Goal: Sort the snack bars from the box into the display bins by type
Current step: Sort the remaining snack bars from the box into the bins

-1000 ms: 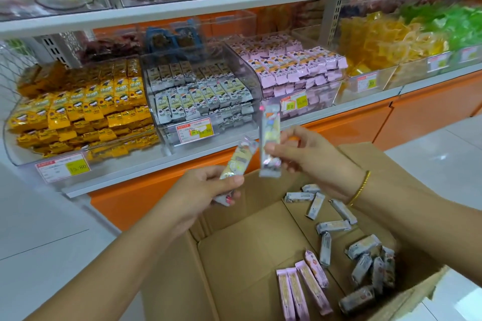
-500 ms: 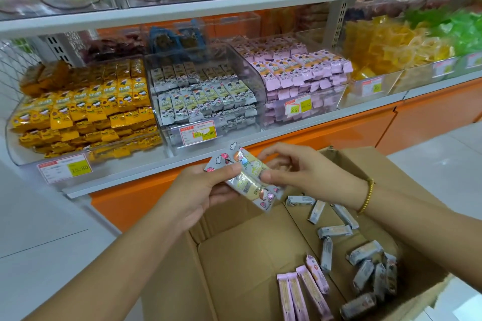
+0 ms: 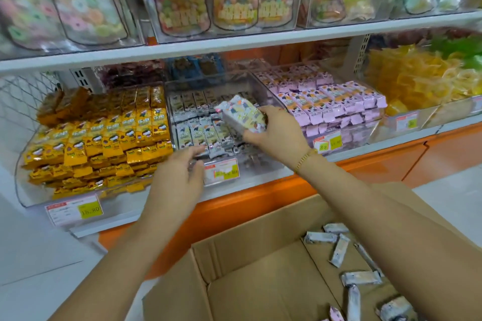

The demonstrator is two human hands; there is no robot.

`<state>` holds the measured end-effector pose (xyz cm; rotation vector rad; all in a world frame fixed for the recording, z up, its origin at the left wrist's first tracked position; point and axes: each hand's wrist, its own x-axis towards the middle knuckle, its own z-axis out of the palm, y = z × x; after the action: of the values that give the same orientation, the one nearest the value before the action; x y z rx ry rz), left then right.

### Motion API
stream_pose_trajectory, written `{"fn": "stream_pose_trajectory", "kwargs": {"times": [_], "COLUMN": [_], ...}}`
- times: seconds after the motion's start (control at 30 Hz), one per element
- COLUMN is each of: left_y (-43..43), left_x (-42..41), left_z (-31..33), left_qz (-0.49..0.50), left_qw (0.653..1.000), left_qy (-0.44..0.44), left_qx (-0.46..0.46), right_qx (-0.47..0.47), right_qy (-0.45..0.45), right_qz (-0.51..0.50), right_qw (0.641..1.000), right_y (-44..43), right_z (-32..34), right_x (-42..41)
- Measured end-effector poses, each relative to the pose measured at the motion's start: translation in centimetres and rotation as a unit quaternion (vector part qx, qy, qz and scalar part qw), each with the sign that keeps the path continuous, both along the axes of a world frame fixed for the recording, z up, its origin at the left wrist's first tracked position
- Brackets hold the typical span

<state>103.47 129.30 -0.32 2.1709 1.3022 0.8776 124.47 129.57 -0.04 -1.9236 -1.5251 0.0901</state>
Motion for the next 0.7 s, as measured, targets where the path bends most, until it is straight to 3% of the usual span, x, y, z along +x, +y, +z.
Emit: {"fn": "stream_pose_trajectory", "kwargs": {"times": [0.07,0.17,0.4,0.53,0.7], "left_y": [0.2,0.4,0.6,0.6,-1.2], "left_x": [0.1,0.7,0.7,0.2,0.8], "left_z": [-1.0,-2.2,-3.0,-3.3,-3.9], "left_qz": [-0.026,-0.053,-0.068,-0.081,-0.14], "left_qw": [0.997,0.994,0.992,0.993,0.989], "left_qy": [0.064,0.09,0.094,0.07,-0.003], "left_qx": [0.026,0.029,0.041,0.043,0.042], "right_qx": [-0.036,-0.094,-0.121,-0.081,0.042], "right_qy": [-0.011,0.0,0.075,0.133,0.069], "right_qz": [-0.058,-0.112,-0.107,-0.069,-0.012], "right_qw": [0.998,0.989,0.984,0.985,0.997], "right_y": [4.4,9.8,15.5,13.8,4.3], "right_z": [-0.1,-0.3,-0.8,-0.5,-0.6], "right_x": [0.7,0.8,0.6,0.2,0.8]}}
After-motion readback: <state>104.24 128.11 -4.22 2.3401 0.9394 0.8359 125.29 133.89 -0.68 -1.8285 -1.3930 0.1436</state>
